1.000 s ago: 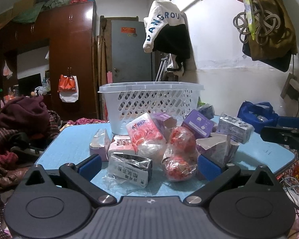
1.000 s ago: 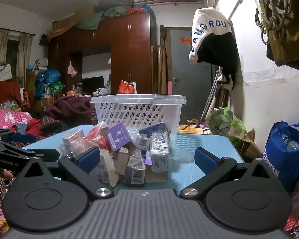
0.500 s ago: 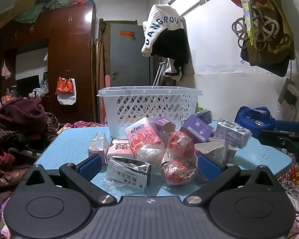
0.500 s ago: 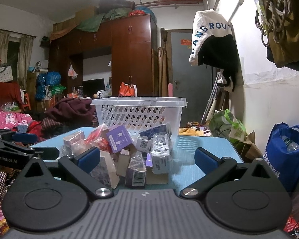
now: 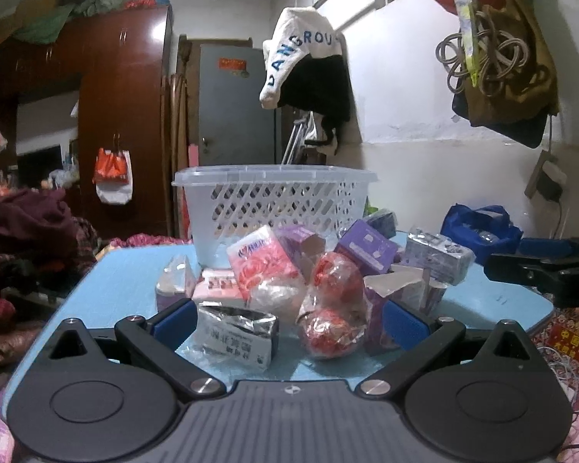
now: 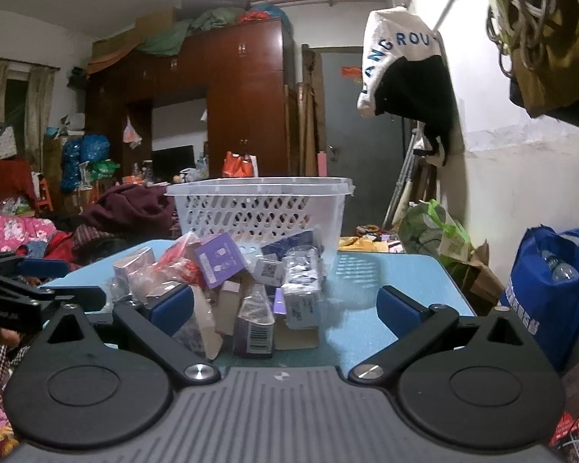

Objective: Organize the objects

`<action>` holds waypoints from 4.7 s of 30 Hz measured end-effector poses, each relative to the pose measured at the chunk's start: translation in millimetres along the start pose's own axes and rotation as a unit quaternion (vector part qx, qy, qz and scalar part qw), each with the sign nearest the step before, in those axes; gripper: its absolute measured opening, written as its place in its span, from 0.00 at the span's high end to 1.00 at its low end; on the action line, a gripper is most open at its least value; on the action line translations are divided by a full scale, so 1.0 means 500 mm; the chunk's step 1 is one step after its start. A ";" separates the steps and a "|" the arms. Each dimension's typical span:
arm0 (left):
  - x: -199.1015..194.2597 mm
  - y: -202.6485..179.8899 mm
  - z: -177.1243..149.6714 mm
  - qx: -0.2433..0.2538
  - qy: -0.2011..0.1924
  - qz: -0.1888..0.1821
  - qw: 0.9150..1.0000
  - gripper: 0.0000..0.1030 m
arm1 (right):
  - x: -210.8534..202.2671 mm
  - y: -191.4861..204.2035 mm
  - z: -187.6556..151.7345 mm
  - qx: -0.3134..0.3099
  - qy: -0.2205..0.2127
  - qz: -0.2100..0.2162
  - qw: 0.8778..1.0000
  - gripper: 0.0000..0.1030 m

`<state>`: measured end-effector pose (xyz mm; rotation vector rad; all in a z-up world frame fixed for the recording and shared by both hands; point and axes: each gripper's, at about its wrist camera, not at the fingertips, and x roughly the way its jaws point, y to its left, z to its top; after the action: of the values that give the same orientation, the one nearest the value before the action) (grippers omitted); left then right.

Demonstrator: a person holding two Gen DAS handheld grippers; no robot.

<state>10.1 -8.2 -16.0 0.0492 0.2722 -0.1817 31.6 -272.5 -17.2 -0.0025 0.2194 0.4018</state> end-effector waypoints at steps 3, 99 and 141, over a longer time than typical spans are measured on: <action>-0.004 -0.001 -0.002 0.014 -0.034 0.003 0.999 0.00 | 0.005 -0.007 -0.001 0.007 0.007 -0.004 1.000 0.00; 0.083 0.158 0.004 -0.097 -0.008 -0.054 0.994 0.01 | 0.008 -0.041 -0.007 0.064 0.018 0.078 0.995 0.00; 0.120 0.050 -0.076 0.018 0.007 -0.049 0.999 0.38 | 0.019 0.076 -0.061 -0.065 -0.011 0.115 0.991 0.50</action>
<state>61.5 8.8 -68.2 0.0726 0.2859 -0.2830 18.7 -235.1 -47.6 -0.1020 0.1725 0.6455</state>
